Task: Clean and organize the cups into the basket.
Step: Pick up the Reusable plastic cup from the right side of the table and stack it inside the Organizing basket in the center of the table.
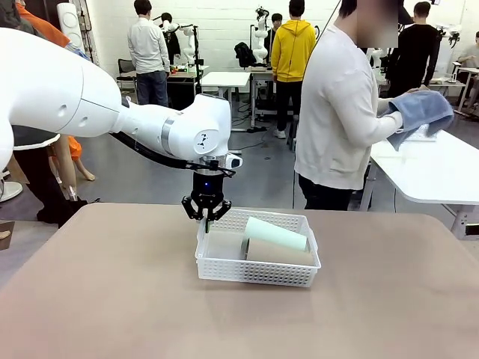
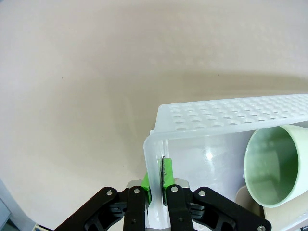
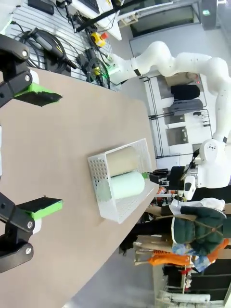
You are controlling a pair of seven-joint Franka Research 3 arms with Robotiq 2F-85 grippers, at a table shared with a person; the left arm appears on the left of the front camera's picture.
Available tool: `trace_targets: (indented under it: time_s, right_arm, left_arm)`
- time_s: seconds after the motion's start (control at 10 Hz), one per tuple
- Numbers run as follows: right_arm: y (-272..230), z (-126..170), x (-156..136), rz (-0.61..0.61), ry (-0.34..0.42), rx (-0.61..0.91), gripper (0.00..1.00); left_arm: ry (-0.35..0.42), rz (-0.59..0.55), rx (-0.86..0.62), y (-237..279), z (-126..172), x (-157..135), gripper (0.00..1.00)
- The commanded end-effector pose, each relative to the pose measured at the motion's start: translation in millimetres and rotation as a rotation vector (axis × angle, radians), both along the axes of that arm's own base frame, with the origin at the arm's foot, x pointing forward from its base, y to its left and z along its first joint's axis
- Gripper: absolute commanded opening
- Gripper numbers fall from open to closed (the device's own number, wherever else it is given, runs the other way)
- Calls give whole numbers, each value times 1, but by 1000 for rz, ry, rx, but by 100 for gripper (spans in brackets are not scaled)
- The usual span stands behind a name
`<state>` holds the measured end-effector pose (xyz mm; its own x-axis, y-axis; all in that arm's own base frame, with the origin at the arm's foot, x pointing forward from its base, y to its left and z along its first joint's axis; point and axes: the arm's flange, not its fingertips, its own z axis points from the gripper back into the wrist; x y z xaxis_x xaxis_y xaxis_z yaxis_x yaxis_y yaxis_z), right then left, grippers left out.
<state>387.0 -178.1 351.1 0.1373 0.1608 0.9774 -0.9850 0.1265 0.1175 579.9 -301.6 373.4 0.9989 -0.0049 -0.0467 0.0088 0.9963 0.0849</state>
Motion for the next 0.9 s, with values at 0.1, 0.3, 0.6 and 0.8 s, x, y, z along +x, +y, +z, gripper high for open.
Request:
trace_targets:
  time_s: [0.1, 0.3, 0.6, 0.8]
  right_arm:
    - [8, 8, 4, 16, -14, -12, 100]
    - [8, 8, 4, 16, -14, -12, 100]
    - [8, 8, 4, 16, -14, -12, 100]
    - [8, 8, 4, 16, -14, -12, 100]
  left_arm:
    - [-2, 1, -1, 1, 1, 0, 3]
    - [-2, 1, -1, 1, 1, 0, 3]
    - [-2, 1, -1, 1, 1, 0, 3]
    - [-2, 1, -1, 1, 1, 0, 3]
